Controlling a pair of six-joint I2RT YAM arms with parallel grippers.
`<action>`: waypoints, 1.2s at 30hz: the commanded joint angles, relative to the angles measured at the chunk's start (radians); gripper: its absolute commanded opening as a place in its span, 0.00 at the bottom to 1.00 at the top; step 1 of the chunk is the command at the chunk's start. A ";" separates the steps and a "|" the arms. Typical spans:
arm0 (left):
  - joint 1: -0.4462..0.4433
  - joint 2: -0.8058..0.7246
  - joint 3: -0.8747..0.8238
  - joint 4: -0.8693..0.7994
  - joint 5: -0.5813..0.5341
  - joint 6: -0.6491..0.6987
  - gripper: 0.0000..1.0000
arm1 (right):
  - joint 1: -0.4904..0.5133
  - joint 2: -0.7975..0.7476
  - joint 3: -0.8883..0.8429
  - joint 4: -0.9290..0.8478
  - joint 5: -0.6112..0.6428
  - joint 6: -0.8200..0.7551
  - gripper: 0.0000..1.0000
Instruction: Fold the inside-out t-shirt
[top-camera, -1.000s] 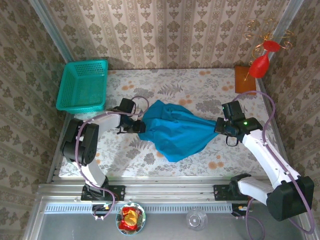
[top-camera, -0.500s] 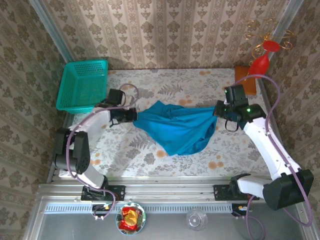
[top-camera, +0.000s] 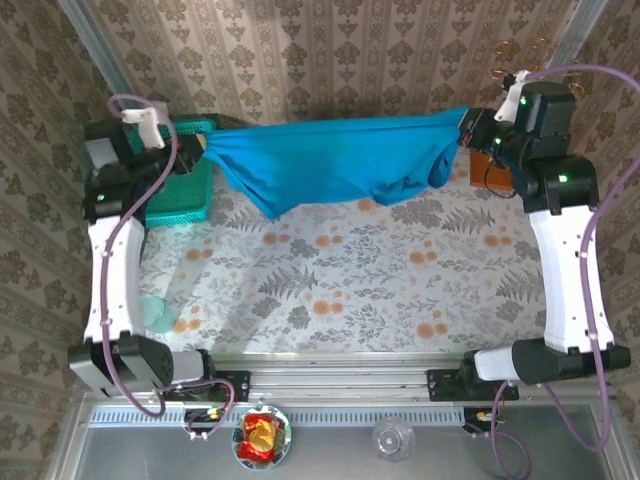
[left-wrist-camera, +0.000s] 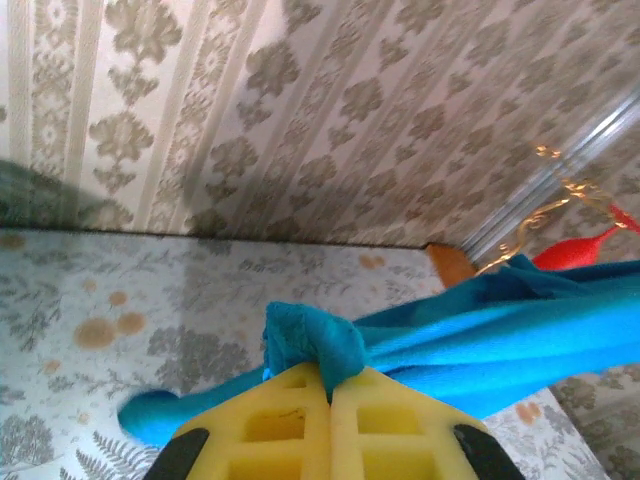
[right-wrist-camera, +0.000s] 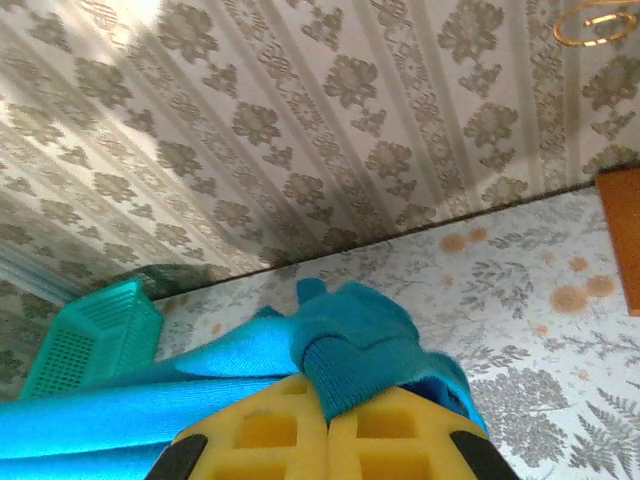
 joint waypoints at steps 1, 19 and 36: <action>0.033 -0.054 -0.151 0.003 0.060 -0.046 0.00 | -0.026 -0.097 -0.162 -0.036 0.013 0.000 0.00; -0.458 -0.113 -0.706 -0.156 -0.665 0.012 0.42 | -0.026 -0.233 -0.909 0.126 -0.045 0.087 0.00; -0.720 0.427 -0.376 -0.172 -0.918 -0.135 0.52 | -0.025 -0.231 -0.889 0.116 -0.050 0.081 0.00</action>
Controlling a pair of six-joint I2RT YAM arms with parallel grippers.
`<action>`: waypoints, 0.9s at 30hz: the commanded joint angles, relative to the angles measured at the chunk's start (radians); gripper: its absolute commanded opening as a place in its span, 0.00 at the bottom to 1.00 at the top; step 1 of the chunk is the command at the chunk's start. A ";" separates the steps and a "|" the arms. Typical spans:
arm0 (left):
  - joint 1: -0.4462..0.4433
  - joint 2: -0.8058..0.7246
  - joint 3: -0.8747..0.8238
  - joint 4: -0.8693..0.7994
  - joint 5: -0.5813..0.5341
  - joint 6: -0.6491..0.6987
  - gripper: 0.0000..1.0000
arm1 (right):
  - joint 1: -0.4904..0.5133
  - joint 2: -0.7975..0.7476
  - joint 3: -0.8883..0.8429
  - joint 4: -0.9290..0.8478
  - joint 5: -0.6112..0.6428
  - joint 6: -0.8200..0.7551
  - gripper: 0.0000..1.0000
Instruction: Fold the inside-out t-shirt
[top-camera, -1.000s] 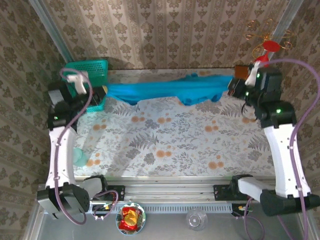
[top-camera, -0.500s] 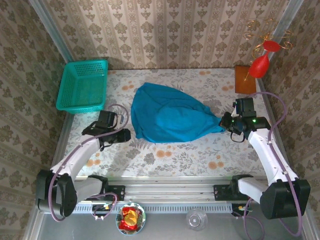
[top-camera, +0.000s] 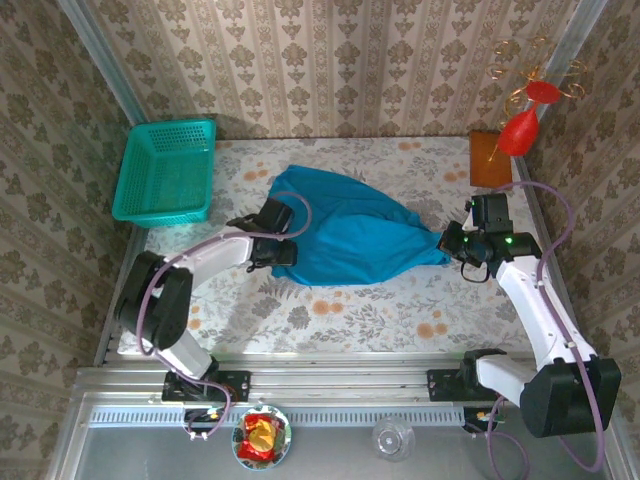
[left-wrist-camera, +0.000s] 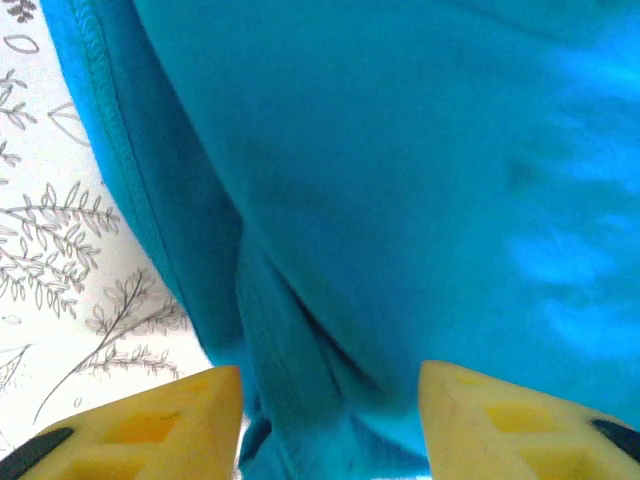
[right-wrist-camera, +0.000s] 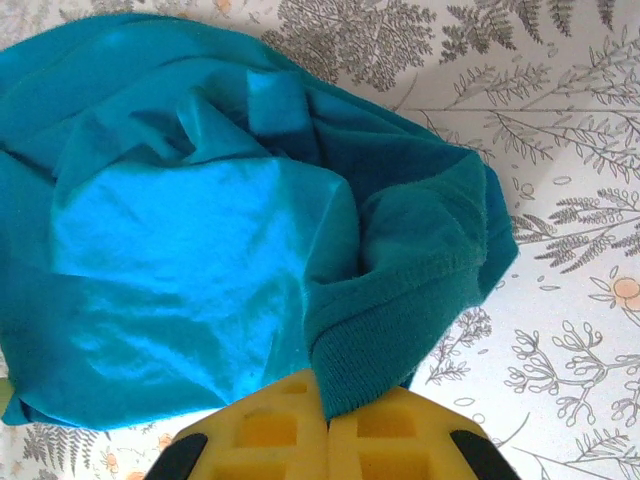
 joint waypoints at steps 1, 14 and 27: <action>-0.007 0.049 0.036 -0.067 -0.113 -0.029 0.51 | -0.001 -0.004 0.038 -0.005 0.002 -0.016 0.00; 0.049 -0.076 -0.087 -0.104 -0.130 -0.010 0.43 | -0.003 -0.005 0.043 -0.018 0.024 -0.028 0.00; 0.072 -0.110 -0.121 -0.111 -0.072 -0.015 0.21 | -0.003 -0.014 0.038 -0.028 0.029 -0.032 0.00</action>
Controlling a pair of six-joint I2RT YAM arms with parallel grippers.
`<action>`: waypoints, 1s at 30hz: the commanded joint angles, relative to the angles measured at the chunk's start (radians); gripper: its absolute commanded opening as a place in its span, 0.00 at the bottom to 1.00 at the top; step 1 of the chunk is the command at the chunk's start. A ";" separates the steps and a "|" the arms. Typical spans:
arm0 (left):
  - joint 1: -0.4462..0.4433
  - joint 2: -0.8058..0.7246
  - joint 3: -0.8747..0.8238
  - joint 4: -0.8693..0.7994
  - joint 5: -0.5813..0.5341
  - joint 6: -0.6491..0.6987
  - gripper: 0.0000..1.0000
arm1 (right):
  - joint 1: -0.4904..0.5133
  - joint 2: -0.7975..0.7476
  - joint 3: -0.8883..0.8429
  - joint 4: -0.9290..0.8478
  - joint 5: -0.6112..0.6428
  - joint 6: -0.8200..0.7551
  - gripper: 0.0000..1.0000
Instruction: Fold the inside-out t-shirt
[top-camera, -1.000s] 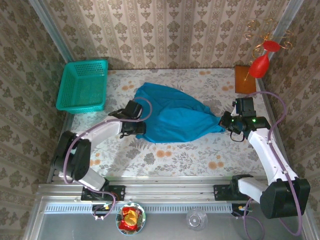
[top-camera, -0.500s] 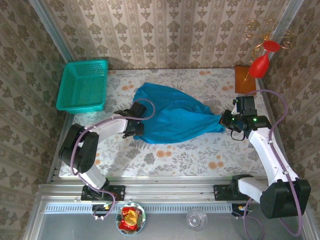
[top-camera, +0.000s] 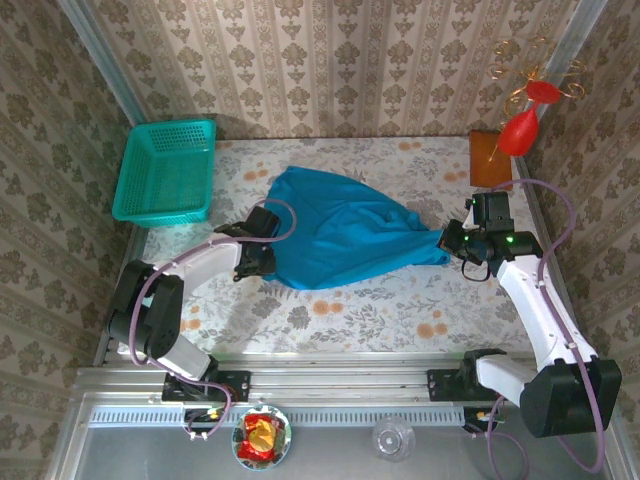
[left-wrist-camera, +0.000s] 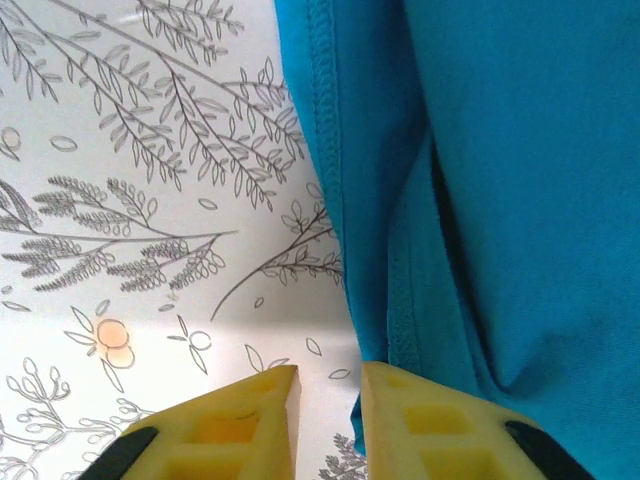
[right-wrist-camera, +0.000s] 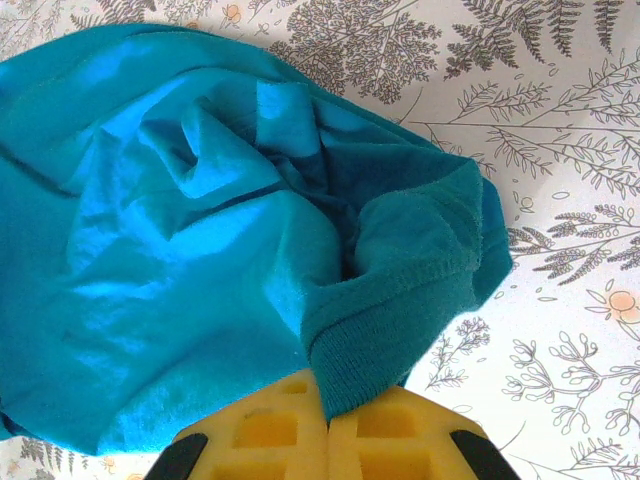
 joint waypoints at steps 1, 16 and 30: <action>0.002 -0.017 -0.006 -0.028 0.039 -0.006 0.22 | -0.003 -0.014 0.027 -0.026 0.025 -0.011 0.00; -0.062 0.020 0.015 0.018 0.088 -0.049 0.46 | -0.003 -0.025 0.018 -0.026 0.028 -0.006 0.00; -0.136 -0.045 0.028 -0.044 0.025 -0.061 0.40 | -0.002 -0.025 0.020 -0.025 0.025 -0.001 0.00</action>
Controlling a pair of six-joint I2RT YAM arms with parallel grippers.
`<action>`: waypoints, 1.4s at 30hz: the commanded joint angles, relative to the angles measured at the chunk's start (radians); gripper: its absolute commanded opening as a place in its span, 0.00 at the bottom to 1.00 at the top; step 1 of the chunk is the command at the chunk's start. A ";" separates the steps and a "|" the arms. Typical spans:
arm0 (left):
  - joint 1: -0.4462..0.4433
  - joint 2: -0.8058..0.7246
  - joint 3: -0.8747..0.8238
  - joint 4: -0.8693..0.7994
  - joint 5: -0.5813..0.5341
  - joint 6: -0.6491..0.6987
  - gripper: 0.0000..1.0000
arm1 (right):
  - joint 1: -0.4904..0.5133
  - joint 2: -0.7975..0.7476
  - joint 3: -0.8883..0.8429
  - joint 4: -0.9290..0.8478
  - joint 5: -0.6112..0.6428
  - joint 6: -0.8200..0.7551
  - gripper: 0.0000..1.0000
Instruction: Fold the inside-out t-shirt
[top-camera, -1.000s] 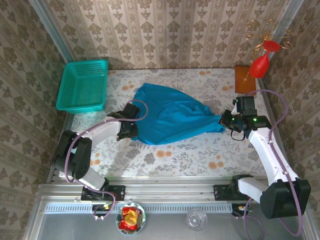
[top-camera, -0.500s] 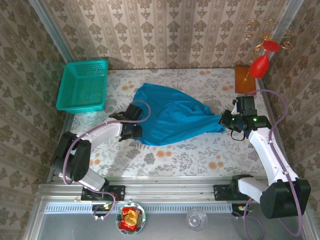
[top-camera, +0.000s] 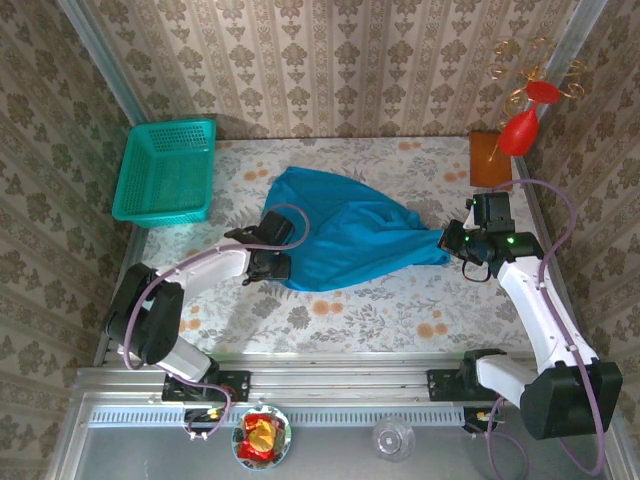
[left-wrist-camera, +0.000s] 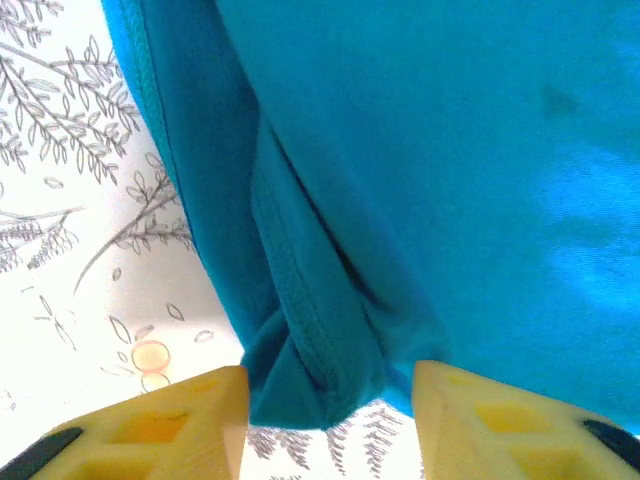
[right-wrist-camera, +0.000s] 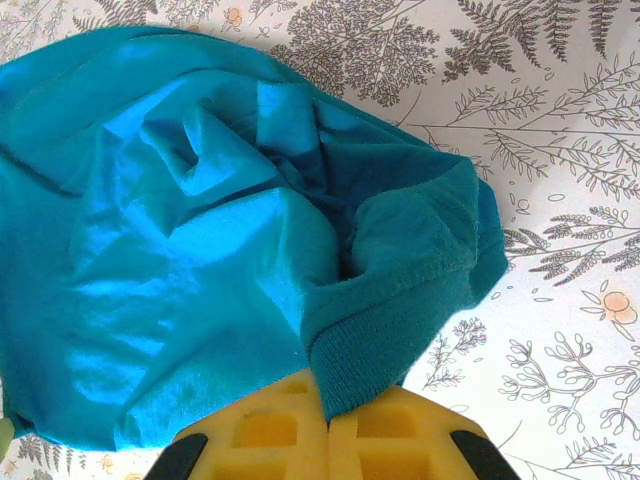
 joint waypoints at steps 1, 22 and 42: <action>-0.018 -0.022 0.017 -0.041 -0.011 -0.024 0.38 | -0.003 -0.016 0.020 -0.020 0.020 0.004 0.00; 0.018 0.095 -0.013 0.046 -0.025 -0.041 0.38 | -0.002 -0.021 0.016 -0.026 0.013 0.014 0.00; 0.090 -0.011 -0.057 -0.004 -0.039 -0.012 0.33 | -0.002 -0.005 0.028 -0.028 0.015 0.008 0.00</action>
